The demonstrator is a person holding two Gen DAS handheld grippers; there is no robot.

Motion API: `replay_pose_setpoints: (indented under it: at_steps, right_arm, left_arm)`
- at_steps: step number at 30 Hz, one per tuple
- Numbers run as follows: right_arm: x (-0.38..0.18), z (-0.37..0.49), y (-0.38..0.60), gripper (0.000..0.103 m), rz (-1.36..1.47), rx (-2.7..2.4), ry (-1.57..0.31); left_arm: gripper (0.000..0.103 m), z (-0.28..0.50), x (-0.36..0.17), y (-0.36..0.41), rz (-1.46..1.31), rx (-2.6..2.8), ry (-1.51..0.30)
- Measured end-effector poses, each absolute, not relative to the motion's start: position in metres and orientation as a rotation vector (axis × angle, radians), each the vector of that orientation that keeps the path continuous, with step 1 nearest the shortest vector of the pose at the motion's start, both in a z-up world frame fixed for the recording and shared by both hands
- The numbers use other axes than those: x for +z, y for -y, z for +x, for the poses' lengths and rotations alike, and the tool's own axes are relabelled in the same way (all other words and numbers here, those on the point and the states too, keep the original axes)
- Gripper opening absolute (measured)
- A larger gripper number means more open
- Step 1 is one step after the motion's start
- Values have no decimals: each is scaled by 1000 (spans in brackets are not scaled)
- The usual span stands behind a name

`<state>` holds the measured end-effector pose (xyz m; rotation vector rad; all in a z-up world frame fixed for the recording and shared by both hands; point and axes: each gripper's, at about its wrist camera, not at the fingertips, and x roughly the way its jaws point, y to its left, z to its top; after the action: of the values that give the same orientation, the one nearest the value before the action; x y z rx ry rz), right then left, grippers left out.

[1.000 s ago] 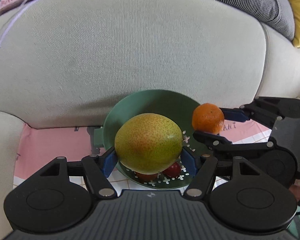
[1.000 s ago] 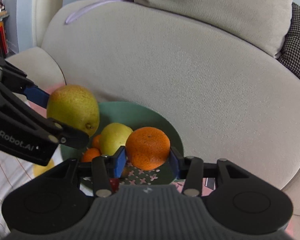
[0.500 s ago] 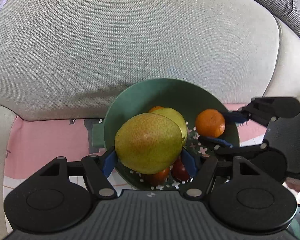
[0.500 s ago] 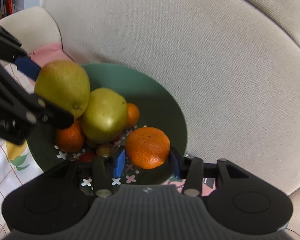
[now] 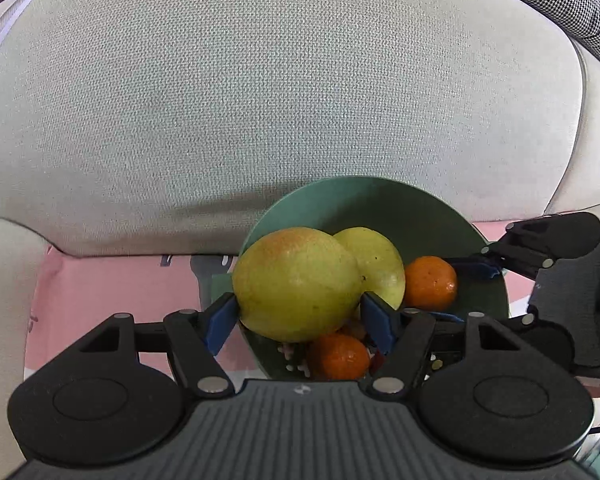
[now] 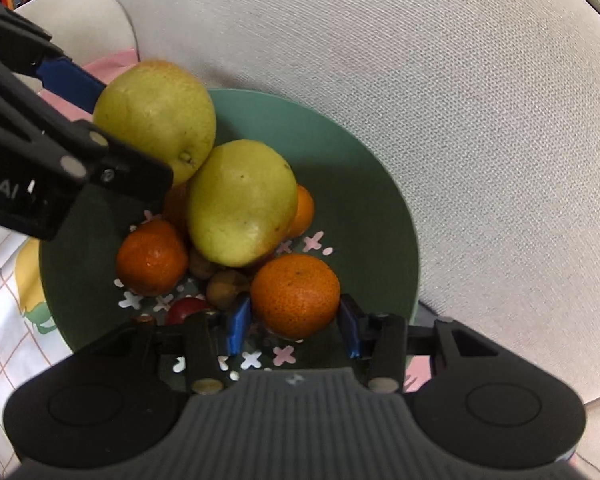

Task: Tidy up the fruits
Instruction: 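Lower the pear and mandarin into the colander and open both tools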

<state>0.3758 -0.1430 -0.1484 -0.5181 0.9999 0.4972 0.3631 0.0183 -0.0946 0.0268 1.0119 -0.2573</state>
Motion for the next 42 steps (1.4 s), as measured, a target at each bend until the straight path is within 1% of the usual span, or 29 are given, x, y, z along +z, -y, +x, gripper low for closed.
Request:
replay_pose_setpoints:
  at_steps: [9,17,19,24,26,28,32,35,37,38,42]
  right_arm:
    - [-144,373,140,44,-549,491,-985]
    - [-129,363,146,43,-528,508,-962]
    - [-124,361,149,43,-501,515,-964]
    - [-115,356,152,43,-452,534,-984]
    - [-117,355,150,43,-440,538,-1002]
    - [-121,355,148,43,-450,537,-1005]
    - [-124,360,149,43,-438,531,-1011]
    - [-120,364,152,43,-436,530,-1012]
    - [-121,368,148,44,-436,504,-1018]
    - [-120,370,148,44,-428,491,-1022]
    - [-124,381,153,44,-299,483,-1082]
  left_arm:
    - [78,372,-106,-15,-16,-291,-1024]
    - [77,372,-116,-1,104,-298,-1025]
    - [76,373,-117,1,114,-296,-996]
    - [72,372,-113,1,121,-318,-986]
    - [66,371,-112,1,140,-319,-987]
    - [64,369,-109,-1,130,-328,-990]
    - [64,371,-108,-9,74,-319,-999]
    - [64,369,-106,-11,51,-292,-972]
    - [60,369,-104,-8,55,-261,-948]
    - [59,369,-102,-7,56,-255,-944]
    - [58,360,-93,-14,3,-283,-927]
